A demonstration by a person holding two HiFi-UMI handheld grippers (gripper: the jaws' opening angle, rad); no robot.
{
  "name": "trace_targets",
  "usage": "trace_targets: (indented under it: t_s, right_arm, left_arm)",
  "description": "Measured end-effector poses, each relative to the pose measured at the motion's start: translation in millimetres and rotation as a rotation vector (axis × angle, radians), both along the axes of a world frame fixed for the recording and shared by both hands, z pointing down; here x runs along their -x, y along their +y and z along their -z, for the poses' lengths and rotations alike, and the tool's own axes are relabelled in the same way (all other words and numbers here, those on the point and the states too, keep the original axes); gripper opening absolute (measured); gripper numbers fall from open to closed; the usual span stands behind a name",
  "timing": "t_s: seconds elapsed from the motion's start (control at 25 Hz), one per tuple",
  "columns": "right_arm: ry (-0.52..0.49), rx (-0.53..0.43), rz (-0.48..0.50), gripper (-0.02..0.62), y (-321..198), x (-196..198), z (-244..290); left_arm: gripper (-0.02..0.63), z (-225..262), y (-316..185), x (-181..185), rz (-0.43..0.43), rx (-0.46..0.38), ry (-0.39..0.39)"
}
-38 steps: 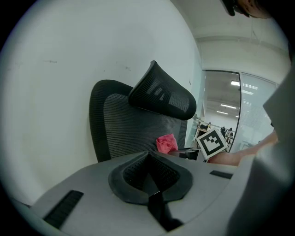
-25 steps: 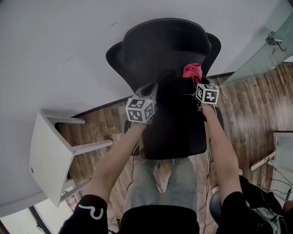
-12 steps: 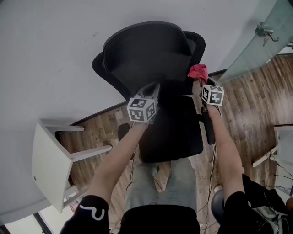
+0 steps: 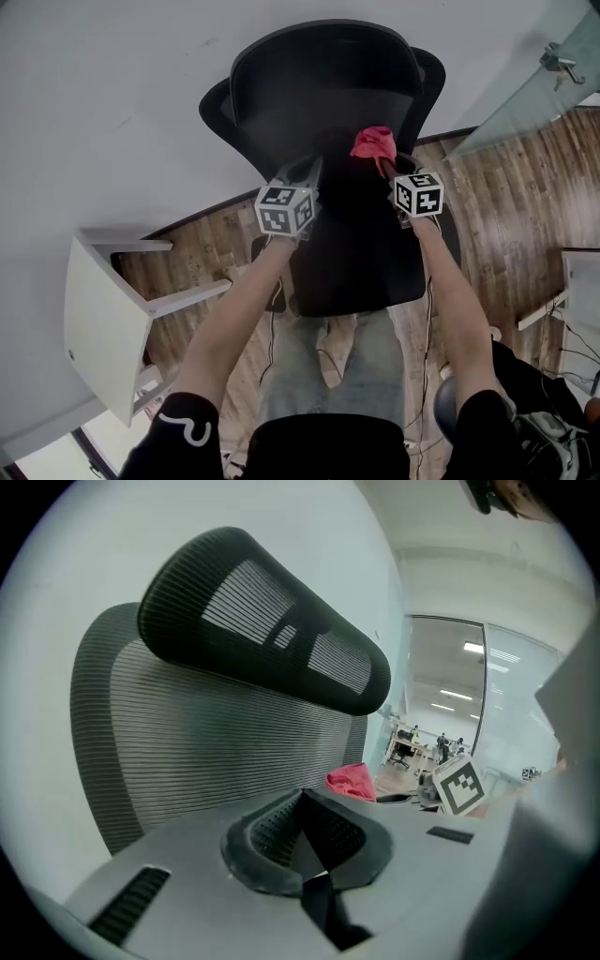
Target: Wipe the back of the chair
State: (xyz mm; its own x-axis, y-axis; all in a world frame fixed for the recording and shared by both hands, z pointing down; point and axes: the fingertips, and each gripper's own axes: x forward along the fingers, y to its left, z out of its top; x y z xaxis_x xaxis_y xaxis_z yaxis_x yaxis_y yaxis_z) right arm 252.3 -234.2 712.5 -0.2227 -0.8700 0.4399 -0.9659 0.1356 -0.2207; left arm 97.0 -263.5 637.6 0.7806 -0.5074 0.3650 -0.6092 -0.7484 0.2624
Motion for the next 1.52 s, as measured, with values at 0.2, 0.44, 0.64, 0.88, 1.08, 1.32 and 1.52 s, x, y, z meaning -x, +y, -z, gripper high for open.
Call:
trace_targets:
  t_s: [0.2,0.44,0.64,0.88,1.08,1.32,1.52]
  right_arm:
    - [-0.002,0.001,0.089,0.087,-23,75,-6]
    - [0.004,0.032,0.185,0.089,-37,158,-26]
    - [0.002,0.065,0.275,0.091,-44,222,-48]
    - [-0.024,0.084,0.329,0.091,-52,276,-68]
    - [-0.005,0.108,0.353,0.091,-53,297,-83]
    - [0.008,0.135,0.284,0.089,-57,285,-96]
    - [-0.008,0.140,0.208,0.089,-57,247,-93]
  left_arm:
    - [0.025,-7,-17,51,0.038,-0.002,-0.011]
    - [0.025,-23,-22,117,0.088,0.016,-0.030]
    - [0.025,-39,-27,164,0.127,0.034,-0.044]
    - [0.025,-60,-27,206,0.168,0.052,-0.055]
    - [0.025,-73,-21,234,0.207,0.067,-0.060]
    - [0.025,-87,-12,246,0.223,0.078,-0.075]
    - [0.025,-86,-4,226,0.209,0.082,-0.075]
